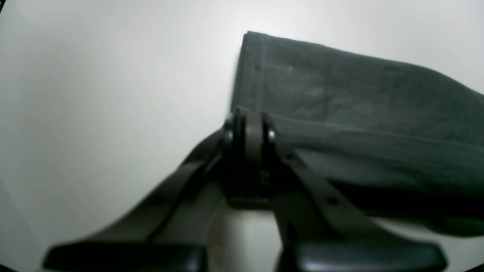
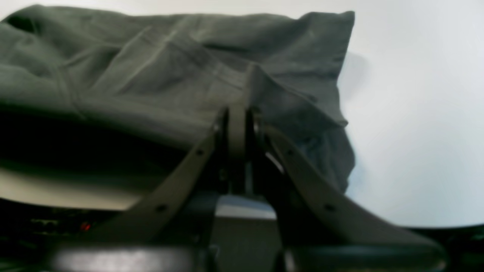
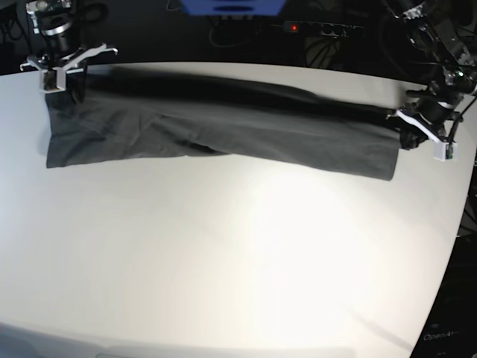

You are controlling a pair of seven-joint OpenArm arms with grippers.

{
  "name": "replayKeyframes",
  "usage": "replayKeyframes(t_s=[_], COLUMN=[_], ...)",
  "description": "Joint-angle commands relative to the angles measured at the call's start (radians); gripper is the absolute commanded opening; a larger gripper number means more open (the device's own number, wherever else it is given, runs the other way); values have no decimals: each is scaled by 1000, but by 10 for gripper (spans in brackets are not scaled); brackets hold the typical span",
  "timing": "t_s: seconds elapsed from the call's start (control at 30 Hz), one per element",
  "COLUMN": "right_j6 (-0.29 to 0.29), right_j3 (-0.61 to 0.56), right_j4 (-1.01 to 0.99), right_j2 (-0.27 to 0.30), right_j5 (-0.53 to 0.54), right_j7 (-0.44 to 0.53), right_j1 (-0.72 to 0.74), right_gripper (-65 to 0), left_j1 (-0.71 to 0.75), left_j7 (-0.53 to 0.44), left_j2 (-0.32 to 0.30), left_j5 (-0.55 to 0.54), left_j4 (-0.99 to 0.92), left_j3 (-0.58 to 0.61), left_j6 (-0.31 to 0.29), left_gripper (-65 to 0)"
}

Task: Fold the T-shirt properly

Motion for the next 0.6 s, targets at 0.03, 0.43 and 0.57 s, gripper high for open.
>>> replayKeyframes(t_s=[0.03, 0.43, 0.57], right_j6=[-8, -8, -8], right_j3=[7, 9, 7], right_j4=[-16, -58, -58], right_j2=[6, 6, 6], right_j5=[13, 10, 9], right_j7=[16, 18, 18], right_j1=[-4, -1, -1], right_gripper=[-635, -635, -635], left_j1=[-7, 10, 7], left_j7=[-22, -25, -25], left_j2=[-11, -16, -16], left_j5=[-11, -11, -11], left_j4=[0, -75, -75], left_j3=[-6, -4, 1], left_j6=[5, 5, 5], left_gripper=[-626, -626, -626])
